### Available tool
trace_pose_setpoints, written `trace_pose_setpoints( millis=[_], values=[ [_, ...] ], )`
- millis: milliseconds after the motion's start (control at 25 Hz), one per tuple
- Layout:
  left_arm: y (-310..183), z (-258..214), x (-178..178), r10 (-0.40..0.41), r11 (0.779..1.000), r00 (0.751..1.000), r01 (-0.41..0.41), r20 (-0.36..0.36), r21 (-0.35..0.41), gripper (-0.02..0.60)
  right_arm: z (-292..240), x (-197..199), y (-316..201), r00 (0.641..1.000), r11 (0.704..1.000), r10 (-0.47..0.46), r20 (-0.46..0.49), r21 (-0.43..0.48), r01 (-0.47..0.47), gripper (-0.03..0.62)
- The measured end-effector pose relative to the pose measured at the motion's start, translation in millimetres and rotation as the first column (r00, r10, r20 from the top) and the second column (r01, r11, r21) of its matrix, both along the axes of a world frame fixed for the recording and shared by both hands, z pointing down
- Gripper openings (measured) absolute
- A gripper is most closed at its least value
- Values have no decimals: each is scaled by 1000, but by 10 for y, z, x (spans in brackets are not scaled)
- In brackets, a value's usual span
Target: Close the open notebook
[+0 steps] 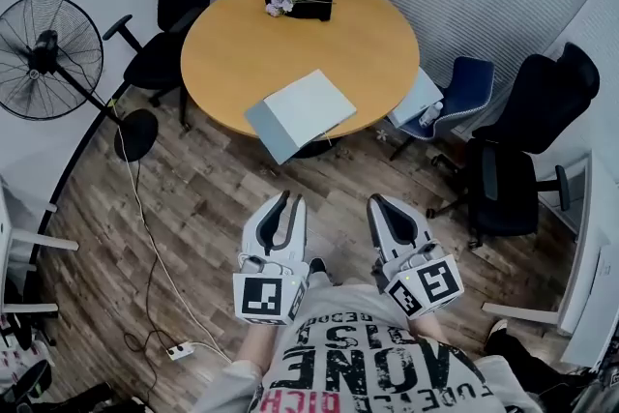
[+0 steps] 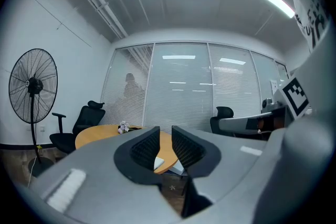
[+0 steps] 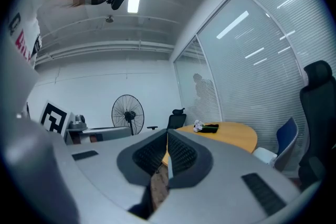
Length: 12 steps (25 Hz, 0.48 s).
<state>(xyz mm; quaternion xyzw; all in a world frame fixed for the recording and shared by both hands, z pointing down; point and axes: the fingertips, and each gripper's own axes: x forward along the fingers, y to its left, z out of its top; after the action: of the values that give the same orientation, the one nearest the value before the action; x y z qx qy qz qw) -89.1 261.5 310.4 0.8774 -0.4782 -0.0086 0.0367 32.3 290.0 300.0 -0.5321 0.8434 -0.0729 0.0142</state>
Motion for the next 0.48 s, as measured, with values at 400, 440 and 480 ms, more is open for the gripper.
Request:
trace_pose_setpoints(
  millis=[400,440,480],
  values=[
    [-293,86,-167,-42,999,999,42,-1,-13,77,65,-72,-359,1000,1000,-4,1,-14,4,12],
    [-328,91,-176,-46,999,999,46,-2,-14,77,74,-82,-400,1000,1000,-8,0,-17,8,12],
    [-362,103,-185,-48,999,999,48,-2,-18,77,85,-95,-439,1000,1000,-13,0,-20,13,12]
  ],
)
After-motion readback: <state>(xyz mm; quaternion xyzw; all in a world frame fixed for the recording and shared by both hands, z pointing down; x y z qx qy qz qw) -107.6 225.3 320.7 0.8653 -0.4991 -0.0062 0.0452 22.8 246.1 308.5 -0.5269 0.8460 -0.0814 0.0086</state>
